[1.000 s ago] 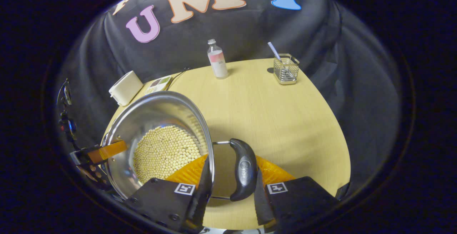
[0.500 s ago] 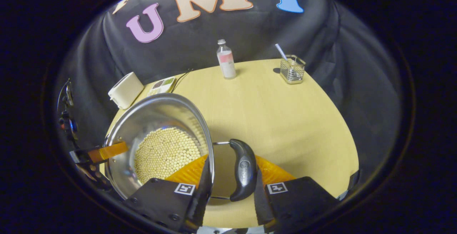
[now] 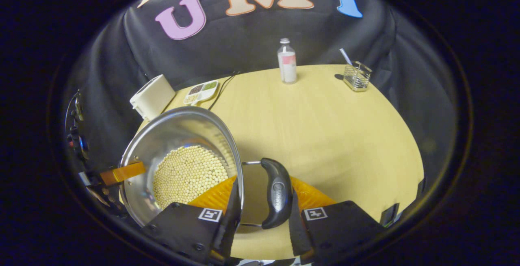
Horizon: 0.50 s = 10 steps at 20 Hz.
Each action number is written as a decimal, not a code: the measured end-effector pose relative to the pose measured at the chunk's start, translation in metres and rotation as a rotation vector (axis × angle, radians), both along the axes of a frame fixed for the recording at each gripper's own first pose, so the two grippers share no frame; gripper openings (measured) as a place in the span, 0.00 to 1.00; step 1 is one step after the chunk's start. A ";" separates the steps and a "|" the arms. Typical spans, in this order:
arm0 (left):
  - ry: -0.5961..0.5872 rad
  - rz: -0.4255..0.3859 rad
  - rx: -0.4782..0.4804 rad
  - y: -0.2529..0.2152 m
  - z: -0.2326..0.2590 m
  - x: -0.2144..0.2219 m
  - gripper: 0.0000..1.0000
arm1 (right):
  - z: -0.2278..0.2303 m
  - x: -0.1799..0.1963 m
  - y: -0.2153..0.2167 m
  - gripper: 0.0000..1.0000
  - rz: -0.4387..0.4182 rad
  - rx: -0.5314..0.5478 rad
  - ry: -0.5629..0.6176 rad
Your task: First push the handle of the pot to place it horizontally, then grasp the pot with both hands and set it on the induction cooktop.
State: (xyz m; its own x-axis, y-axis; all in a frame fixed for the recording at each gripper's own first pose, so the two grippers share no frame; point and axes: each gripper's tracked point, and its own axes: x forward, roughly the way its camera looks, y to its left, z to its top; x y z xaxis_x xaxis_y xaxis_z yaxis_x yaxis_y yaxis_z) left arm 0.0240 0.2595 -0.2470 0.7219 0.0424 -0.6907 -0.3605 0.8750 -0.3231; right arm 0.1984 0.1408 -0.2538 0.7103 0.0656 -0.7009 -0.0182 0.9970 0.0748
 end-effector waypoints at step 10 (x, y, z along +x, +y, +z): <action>0.038 0.029 0.004 0.093 -0.021 -0.031 0.62 | -0.030 0.011 0.101 0.53 0.021 0.004 0.043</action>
